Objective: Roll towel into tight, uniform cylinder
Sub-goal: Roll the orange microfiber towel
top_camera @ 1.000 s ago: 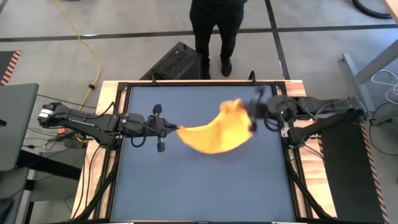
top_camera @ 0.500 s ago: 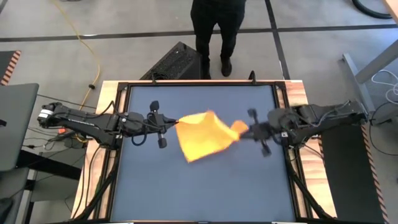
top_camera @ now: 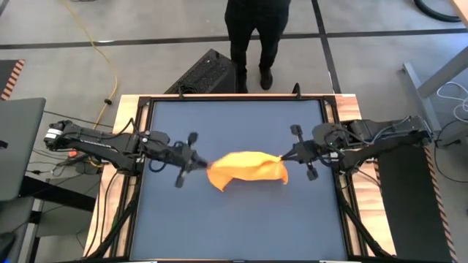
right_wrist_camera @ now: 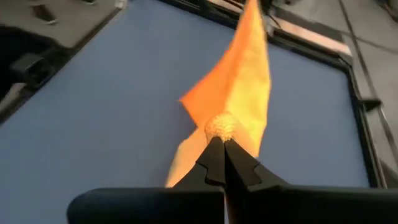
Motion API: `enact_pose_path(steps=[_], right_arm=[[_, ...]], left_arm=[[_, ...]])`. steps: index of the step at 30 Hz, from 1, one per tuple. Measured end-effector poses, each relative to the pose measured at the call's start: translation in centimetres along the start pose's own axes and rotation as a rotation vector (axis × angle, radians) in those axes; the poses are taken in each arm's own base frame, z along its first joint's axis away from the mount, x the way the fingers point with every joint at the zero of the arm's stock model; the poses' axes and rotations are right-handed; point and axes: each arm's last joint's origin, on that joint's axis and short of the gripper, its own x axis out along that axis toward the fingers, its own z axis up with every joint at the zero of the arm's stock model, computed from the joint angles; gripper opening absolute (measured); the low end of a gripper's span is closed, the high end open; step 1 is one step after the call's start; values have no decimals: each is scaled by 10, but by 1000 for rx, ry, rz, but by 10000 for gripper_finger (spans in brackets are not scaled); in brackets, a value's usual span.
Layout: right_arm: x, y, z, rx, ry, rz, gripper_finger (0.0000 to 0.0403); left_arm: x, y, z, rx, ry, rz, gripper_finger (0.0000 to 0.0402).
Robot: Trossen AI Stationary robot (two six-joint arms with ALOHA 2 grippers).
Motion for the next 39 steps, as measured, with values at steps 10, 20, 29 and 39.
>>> enact_pose_path(steps=[10,20,29,39], right_arm=[[-6,-34,8,-37,12,-570,12],[-14,-96,4,-83,6,-871,13],[9,-99,-30,48,78,-356,13],[84,13,-91,452,333,370,13]], left_arm=[[-17,18,13,105,-88,236,0],[-59,91,29,150,-122,636,0],[-66,117,30,-114,58,236,0],[-11,30,-138,-646,465,-166,0]])
